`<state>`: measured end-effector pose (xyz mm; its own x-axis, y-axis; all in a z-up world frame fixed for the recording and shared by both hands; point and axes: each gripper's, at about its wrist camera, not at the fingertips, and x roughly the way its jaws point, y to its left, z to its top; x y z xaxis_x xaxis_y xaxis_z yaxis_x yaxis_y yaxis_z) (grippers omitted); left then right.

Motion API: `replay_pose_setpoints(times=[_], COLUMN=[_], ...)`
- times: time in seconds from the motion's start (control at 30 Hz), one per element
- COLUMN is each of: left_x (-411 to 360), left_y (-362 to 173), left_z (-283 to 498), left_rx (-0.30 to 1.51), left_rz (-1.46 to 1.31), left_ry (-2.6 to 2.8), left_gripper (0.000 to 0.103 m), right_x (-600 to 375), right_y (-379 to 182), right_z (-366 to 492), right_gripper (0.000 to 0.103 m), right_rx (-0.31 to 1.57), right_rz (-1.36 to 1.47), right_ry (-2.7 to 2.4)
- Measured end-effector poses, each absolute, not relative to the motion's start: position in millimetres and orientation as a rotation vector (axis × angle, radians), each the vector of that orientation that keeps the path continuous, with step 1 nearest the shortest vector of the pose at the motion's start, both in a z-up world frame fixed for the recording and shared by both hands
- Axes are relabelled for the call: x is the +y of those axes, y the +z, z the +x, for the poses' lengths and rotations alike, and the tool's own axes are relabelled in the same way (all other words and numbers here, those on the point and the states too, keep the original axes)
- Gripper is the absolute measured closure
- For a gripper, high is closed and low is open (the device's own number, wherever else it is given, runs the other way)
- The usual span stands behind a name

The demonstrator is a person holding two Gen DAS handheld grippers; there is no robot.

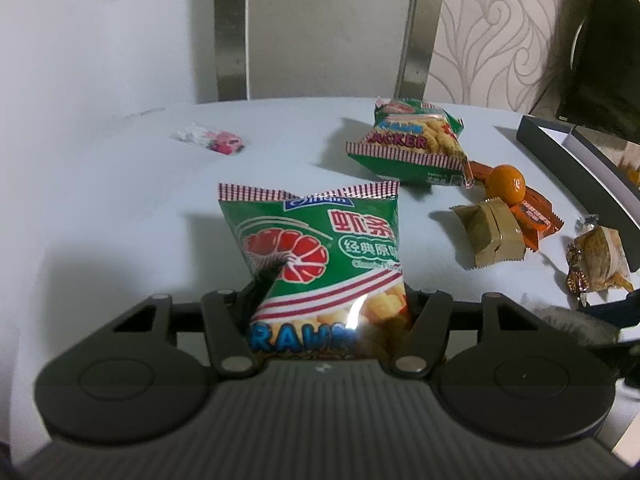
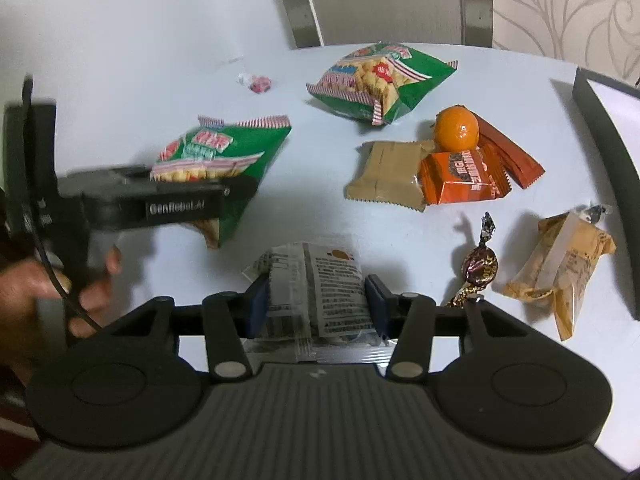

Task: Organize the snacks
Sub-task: 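Carry both items into the black box while opening right then left tool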

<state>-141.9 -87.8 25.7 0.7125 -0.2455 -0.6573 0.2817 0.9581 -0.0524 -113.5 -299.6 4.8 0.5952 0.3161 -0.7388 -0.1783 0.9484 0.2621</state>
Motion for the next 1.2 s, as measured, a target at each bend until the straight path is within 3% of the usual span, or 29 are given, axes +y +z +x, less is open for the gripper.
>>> replay_pose_setpoints(times=[0.37,0.77,1.2], left_x=[-107,-180,-247], left_y=[61,100,100], left_z=[-158,-159,-170], left_rx=[0.666,0.601,0.579], left_rz=[0.04,-0.001,0.046], left_ry=[-0.279,-0.382,-0.393], left_gripper=[0.04,0.039,0.039], right_x=[-340,-481,-567], right_y=[39,77,15], right_z=[-134,-155,-104], right_gripper=[0.048,0.048,0.048], right_rx=[0.812,0.642,0.759], right_rz=[0.222,0.207,0.131], right_ry=[0.338,-0.018,-0.135])
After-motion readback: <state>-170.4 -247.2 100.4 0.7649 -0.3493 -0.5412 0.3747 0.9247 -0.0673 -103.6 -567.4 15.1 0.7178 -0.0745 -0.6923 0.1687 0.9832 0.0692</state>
